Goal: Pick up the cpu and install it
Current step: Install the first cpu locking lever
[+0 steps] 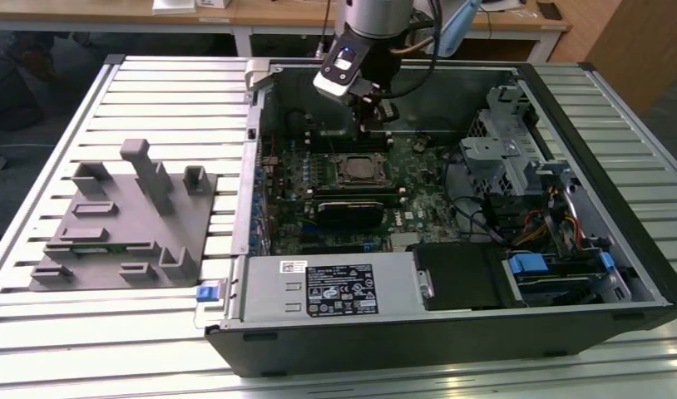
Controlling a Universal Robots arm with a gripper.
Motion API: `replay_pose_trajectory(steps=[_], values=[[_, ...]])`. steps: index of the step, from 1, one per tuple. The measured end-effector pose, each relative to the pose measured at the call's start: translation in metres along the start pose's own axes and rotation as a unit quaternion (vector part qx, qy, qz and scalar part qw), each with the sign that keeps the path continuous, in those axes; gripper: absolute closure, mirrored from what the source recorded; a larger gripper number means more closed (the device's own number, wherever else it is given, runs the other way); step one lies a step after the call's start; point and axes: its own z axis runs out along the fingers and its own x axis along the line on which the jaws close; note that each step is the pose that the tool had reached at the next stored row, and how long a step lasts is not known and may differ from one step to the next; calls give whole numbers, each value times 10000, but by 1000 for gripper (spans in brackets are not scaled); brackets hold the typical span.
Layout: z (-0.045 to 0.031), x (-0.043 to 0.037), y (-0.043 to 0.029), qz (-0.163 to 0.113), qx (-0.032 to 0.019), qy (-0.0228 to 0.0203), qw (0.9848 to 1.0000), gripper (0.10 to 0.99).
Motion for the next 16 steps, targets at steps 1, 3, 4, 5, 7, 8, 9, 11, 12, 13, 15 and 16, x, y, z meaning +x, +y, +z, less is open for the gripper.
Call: replay_pose_trajectory(steps=[1,3,4,5,7,8,9,11,12,13,15,16], values=[[0,0,0,-90,1,1,10000,980],[1,0,0,-276,2,3,9996,980],[2,0,0,-365,3,3,9993,980],[2,0,0,-458,4,4,9990,980],[3,0,0,-635,6,6,9980,980],[3,0,0,-708,7,7,9975,980],[3,0,0,-774,7,7,9970,980],[4,0,0,-883,8,8,9961,980],[6,0,0,-930,8,9,9957,980],[8,0,0,-970,8,9,9953,980],[11,0,0,-1062,10,10,9943,980],[12,0,0,-1106,10,10,9939,980]])
